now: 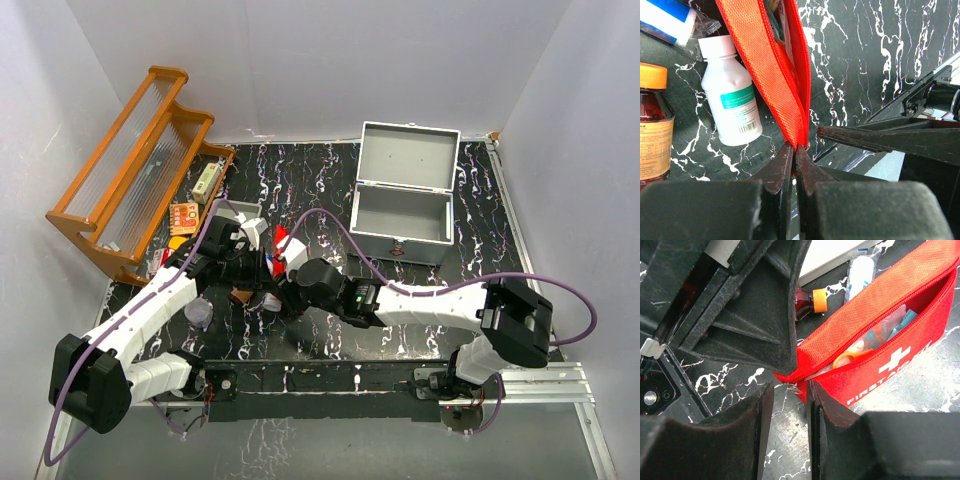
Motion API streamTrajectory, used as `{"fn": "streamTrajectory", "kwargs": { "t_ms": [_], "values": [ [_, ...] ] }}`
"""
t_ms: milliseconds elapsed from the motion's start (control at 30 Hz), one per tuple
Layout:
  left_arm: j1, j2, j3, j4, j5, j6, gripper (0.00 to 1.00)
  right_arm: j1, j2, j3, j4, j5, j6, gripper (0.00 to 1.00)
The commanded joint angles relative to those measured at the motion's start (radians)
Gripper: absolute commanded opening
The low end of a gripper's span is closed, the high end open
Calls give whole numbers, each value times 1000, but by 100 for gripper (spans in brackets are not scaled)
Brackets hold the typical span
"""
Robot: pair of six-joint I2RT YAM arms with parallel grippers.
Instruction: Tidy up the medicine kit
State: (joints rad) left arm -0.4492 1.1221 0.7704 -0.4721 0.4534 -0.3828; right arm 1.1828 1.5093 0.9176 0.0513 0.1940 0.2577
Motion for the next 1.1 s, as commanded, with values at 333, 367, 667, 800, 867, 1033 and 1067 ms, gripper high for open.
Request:
{"fn": "streamTrajectory", "kwargs": {
  "t_ms": [333, 367, 667, 800, 867, 1033, 1067],
  "values": [
    [-7, 4, 39, 3, 27, 2, 0, -3, 27, 4, 61, 15, 12, 34],
    [-6, 4, 39, 3, 28, 2, 0, -4, 32, 7, 61, 13, 14, 34],
    [-6, -2, 37, 1, 26, 5, 0, -21, 70, 23, 47, -28, 61, 30],
    [-6, -2, 36, 2, 26, 5, 0, -23, 71, 24, 48, -24, 68, 15],
    [-7, -2, 36, 1, 25, 8, 0, -24, 67, 25, 42, -14, 70, 11],
    [-6, -2, 35, -8, 8, 9, 0, -25, 63, 28, -2, 8, 74, 6],
    [-7, -1, 35, -8, 7, 10, 0, -25, 62, 27, -10, 11, 76, 5]
  ]
}}
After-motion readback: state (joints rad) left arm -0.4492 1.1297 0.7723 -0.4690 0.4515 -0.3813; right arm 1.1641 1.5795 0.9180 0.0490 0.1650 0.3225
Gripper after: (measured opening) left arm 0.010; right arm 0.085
